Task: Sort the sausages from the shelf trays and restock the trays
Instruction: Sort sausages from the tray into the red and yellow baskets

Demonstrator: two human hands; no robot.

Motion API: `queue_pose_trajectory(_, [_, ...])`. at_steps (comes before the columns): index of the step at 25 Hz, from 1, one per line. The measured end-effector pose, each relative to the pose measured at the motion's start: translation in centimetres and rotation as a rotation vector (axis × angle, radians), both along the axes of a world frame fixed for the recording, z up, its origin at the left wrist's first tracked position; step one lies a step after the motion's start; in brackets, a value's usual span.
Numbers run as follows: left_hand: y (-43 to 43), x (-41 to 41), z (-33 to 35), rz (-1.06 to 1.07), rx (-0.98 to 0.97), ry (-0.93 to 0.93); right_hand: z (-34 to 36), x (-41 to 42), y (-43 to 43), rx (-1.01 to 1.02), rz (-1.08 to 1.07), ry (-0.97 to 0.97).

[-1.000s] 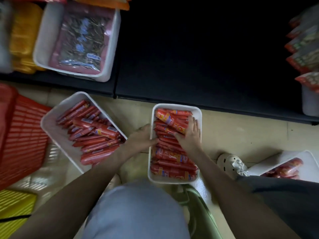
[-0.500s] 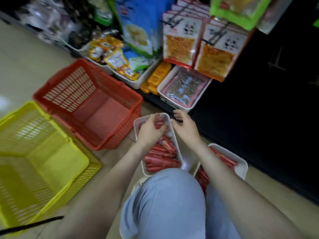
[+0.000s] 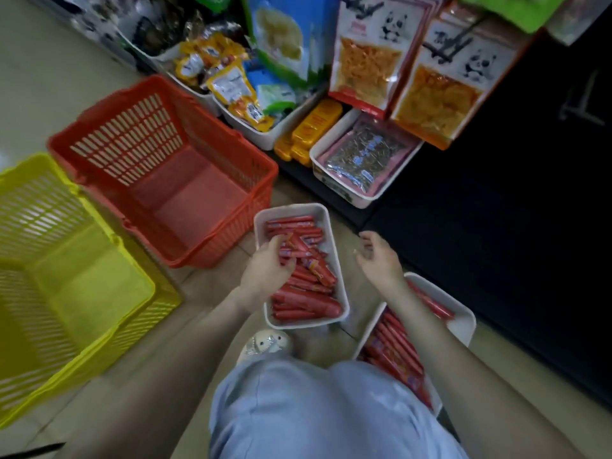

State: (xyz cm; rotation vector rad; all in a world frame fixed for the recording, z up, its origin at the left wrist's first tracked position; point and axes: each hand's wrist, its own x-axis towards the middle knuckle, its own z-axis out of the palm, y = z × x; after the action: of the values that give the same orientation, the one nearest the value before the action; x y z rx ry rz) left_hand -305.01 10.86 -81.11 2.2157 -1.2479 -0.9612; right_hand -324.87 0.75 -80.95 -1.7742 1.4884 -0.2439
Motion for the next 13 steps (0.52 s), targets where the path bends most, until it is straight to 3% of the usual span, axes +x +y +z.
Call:
queue_pose_trajectory(6, [-3.8,-5.3,-7.0,-0.251,0.055,0.045,-10.2,-9.7,0.1,0.109,-0.179,0.305])
queue_pose_trajectory(10, [-4.3,-6.5,-10.3,-0.274,0.084,0.071,-15.0,-12.5,-0.8,0.22,-0.154,0.568])
queue_pose_trajectory(13, [-4.4,-6.3,-11.1,-0.277,0.065,0.07,-17.3,-13.0,-1.4,0.218,-0.143,0.647])
